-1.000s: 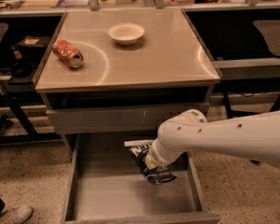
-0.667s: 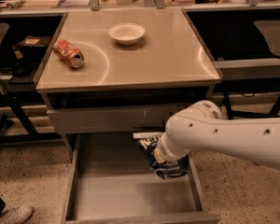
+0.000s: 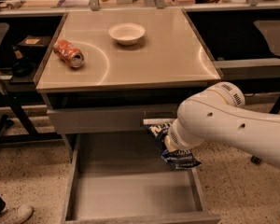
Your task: Pick blue chip bag from middle drawer and place on counter
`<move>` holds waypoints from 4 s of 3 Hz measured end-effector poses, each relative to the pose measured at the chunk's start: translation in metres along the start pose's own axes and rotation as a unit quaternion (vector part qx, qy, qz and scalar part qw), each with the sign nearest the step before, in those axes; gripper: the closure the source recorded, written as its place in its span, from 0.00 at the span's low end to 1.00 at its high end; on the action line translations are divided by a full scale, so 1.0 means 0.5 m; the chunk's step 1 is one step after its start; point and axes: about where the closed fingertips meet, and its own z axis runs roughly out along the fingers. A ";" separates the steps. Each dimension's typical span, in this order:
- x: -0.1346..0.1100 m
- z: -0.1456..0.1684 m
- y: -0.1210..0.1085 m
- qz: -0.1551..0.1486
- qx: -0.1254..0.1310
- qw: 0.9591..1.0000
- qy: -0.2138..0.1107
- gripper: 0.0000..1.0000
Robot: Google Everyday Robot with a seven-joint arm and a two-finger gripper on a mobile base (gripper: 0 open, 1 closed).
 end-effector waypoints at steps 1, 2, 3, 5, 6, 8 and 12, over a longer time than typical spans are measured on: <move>-0.017 -0.065 -0.028 0.012 0.018 1.000 -0.017 1.00; -0.046 -0.193 -0.077 0.023 0.045 0.998 -0.048 1.00; -0.101 -0.340 -0.119 0.028 0.082 0.993 -0.083 1.00; -0.177 -0.335 -0.118 0.023 0.068 0.993 -0.091 1.00; -0.299 -0.378 -0.103 0.003 0.062 0.991 -0.115 1.00; -0.480 -0.387 -0.061 -0.048 0.056 0.988 -0.134 1.00; -0.633 -0.209 0.018 -0.101 0.013 0.990 -0.092 1.00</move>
Offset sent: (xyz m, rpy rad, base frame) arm 0.0114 -0.0638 0.1949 -0.0376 -0.2322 -0.1113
